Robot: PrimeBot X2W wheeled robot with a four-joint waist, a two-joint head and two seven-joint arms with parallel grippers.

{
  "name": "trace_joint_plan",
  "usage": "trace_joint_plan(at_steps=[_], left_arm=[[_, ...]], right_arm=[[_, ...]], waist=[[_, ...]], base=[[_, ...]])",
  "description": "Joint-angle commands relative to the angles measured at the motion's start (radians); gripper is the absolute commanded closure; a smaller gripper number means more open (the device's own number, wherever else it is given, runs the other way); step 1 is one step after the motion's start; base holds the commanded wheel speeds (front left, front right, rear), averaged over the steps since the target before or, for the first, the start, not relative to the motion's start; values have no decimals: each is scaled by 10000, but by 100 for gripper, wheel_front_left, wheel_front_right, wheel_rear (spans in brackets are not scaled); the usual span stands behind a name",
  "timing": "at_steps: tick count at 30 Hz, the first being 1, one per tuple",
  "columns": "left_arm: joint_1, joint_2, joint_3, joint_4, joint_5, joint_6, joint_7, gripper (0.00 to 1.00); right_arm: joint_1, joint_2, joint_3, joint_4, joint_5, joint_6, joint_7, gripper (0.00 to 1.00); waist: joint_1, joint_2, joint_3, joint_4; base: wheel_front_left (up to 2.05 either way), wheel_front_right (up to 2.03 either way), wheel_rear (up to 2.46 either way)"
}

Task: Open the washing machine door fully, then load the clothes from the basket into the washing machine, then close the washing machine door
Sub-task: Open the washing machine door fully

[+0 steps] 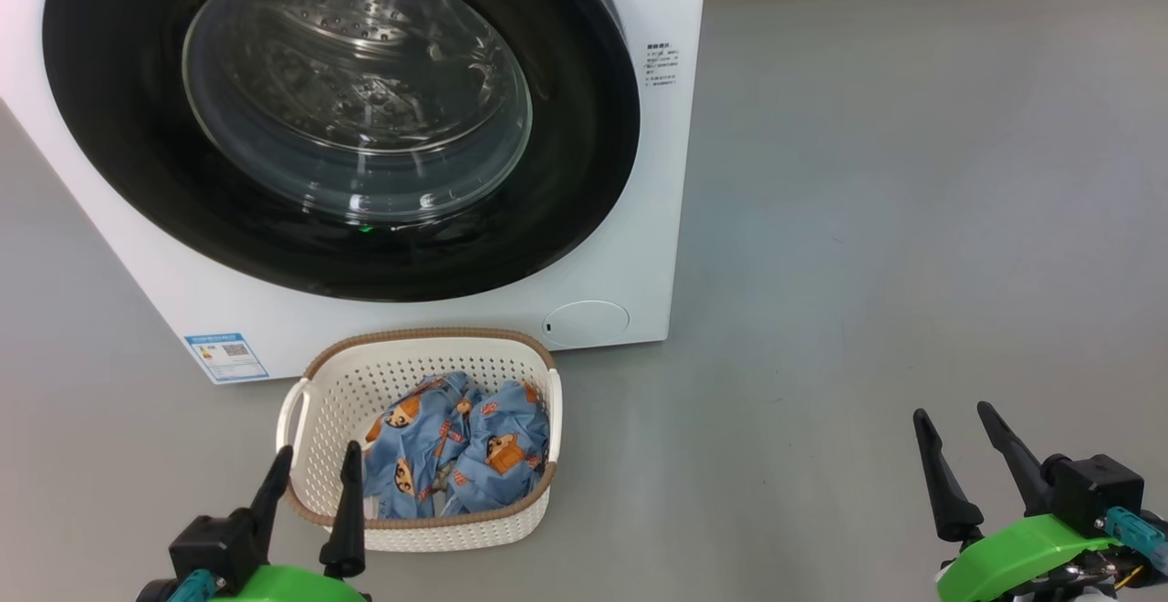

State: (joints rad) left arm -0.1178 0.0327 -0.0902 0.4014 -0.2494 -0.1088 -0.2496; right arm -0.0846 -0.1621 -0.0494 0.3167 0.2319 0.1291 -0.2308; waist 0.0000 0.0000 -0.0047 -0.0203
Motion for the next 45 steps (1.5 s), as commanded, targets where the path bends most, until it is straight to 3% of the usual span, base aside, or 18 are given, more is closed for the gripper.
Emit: trace_joint_plan(at_steps=[1, 6, 7, 8, 24, 36, 45], left_arm=[[-360, 175, 308, -329, 18, 61, -122, 0], [-346, 175, 307, -348, 10, 65, -122, 0], [-343, 175, 304, -348, 11, 68, -122, 0], [-341, 175, 301, -347, 11, 73, -122, 0], [-380, 175, 214, -351, -68, 90, -122, 0], [-653, 175, 178, -647, -60, 132, -122, 0], [-1397, 175, -44, -1010, -95, 166, -122, 0]], right_arm=[[-303, -102, 166, -277, -23, 16, -39, 0], [-303, -108, 141, -307, -32, 16, -44, 0], [-300, -109, 132, -316, -39, 16, -51, 10], [-294, -95, 115, -315, -24, 16, -50, 100], [-363, -155, 232, -147, 822, 16, 57, 100], [-1212, -175, 303, 9, 4637, 16, 972, 100], [-2894, -217, -40, 655, 8306, 16, 2384, 100]], waist=[[0, 0, -2, 3], [0, 0, -3, 4], [0, 0, -5, 4], [0, 0, -9, 2], [0, 0, 20, 1], [0, 0, 687, 37], [0, 0, 1824, 376]], base=[[0, 0, 0], [0, 0, 0], [0, 0, 0], [0, 0, 0], [0, 0, 0], [0, 0, 0], [0, 0, 0]])
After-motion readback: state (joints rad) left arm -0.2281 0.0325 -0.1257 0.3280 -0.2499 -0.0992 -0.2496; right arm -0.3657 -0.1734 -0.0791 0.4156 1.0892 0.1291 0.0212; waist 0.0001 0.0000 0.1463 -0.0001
